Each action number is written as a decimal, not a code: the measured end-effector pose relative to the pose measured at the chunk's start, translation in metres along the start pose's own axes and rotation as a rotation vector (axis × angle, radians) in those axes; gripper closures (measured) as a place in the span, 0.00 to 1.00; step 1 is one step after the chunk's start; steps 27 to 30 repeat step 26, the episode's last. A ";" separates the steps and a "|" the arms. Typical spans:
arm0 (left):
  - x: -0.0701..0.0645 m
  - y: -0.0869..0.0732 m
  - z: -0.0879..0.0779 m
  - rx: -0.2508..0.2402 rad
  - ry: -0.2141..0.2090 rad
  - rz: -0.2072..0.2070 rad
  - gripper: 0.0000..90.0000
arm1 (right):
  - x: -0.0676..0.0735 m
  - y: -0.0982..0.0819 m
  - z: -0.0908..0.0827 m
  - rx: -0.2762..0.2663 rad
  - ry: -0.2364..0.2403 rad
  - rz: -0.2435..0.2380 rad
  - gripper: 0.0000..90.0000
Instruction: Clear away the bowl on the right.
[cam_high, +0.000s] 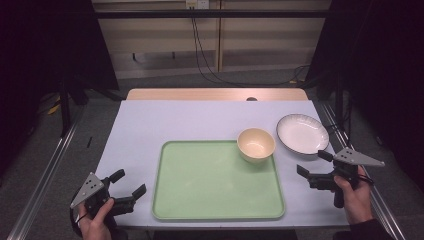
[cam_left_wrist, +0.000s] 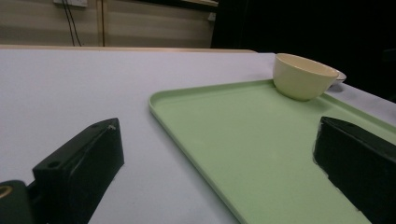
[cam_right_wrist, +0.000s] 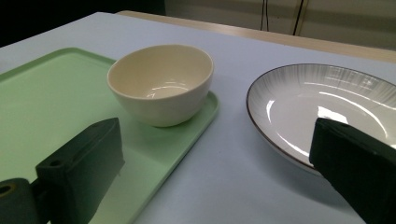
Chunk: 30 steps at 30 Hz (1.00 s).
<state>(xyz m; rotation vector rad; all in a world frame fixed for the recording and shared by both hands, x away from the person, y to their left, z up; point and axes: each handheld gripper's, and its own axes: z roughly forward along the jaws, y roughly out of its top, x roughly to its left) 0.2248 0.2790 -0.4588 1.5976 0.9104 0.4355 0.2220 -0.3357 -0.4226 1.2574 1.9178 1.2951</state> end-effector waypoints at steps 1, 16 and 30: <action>0.000 0.000 -0.001 0.000 -0.006 0.005 0.02 | 0.001 -0.004 -0.002 0.004 0.006 0.012 0.03; -0.002 0.001 0.000 -0.006 -0.019 0.010 0.02 | 0.005 -0.024 -0.021 0.006 0.010 0.003 0.02; 0.000 0.000 0.000 0.004 -0.010 0.009 0.02 | 0.009 -0.027 -0.016 0.019 0.004 -0.031 0.02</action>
